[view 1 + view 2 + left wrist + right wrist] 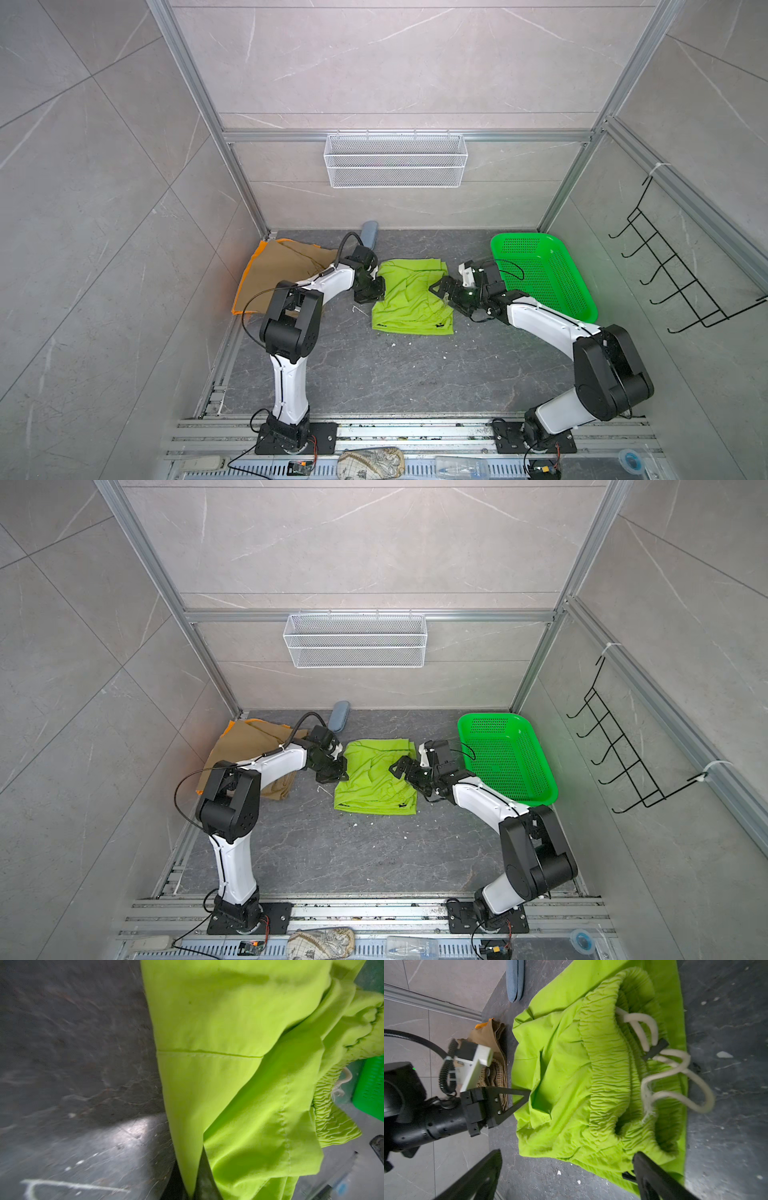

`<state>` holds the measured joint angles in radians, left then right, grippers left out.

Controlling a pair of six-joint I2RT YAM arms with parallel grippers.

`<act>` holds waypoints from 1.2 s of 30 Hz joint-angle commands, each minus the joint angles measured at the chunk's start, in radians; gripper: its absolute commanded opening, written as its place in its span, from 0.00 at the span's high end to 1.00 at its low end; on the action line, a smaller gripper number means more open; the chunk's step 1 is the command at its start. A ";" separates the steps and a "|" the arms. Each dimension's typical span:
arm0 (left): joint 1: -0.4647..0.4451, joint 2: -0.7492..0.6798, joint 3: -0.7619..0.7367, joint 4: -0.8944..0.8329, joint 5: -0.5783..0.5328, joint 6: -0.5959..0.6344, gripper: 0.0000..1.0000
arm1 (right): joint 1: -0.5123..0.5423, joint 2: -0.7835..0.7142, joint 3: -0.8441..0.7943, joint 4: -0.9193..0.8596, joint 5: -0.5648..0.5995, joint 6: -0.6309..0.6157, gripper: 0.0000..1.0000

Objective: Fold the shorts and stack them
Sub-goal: 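Carry the folded shorts with the left gripper onto the khaki trousers while right gripper releases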

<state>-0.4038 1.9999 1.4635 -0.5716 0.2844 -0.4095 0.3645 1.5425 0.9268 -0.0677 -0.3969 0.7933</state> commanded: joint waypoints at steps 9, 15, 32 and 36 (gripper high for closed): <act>-0.004 -0.061 0.406 -0.585 -0.719 0.292 1.00 | 0.038 -0.015 0.053 -0.013 -0.007 0.007 0.01; -0.003 -0.067 0.462 -0.649 -1.064 0.389 1.00 | 0.128 0.015 0.103 -0.010 0.029 0.006 0.00; 0.066 -0.181 0.510 -0.490 -1.025 0.481 1.00 | 0.197 0.067 0.107 0.071 0.017 0.021 0.00; 0.151 -0.216 0.536 -0.486 -0.855 0.430 1.00 | 0.197 0.072 0.113 0.075 0.008 0.021 0.00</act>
<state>-0.3141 1.8755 1.9404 -1.0901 -0.6701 0.0631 0.5564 1.5993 1.0325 -0.0128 -0.3859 0.8127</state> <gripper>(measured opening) 0.055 0.991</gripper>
